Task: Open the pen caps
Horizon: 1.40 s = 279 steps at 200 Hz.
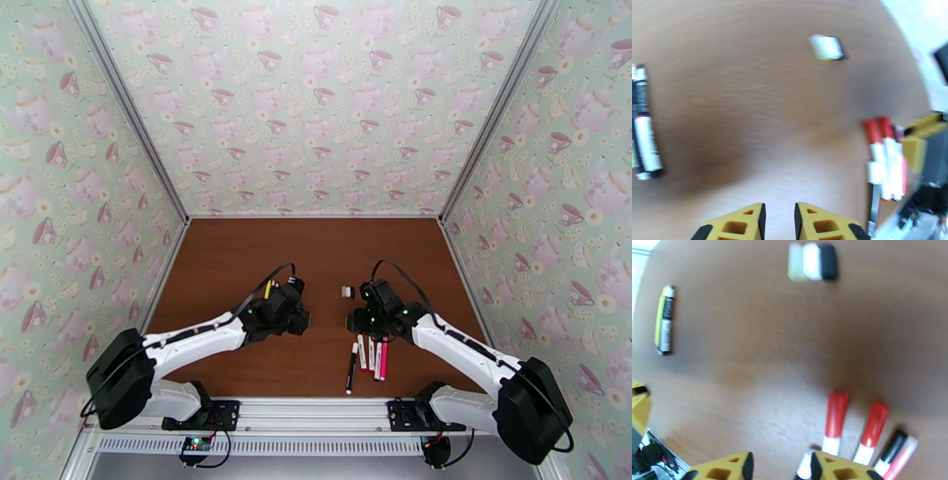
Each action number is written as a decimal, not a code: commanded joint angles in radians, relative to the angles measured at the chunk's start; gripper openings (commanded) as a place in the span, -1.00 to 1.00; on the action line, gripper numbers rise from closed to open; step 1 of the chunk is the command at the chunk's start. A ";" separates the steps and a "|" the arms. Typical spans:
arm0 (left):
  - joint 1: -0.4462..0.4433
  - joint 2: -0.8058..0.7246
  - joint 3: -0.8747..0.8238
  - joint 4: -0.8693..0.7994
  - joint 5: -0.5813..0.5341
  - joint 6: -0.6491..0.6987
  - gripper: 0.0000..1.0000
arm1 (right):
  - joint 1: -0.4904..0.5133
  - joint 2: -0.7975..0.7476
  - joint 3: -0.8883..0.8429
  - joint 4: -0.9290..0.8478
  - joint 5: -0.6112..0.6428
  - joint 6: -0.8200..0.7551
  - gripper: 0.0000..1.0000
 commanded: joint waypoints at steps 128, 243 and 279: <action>0.081 -0.302 -0.112 0.165 0.278 -0.051 0.21 | 0.199 0.037 -0.081 -0.018 0.135 0.274 -0.36; 0.117 -0.394 -0.109 0.098 0.247 -0.063 0.30 | 0.203 0.173 -0.061 0.088 0.189 0.295 -0.41; 0.118 -0.377 -0.114 0.112 0.275 -0.055 0.28 | 0.203 0.233 -0.027 0.112 0.198 0.266 -0.42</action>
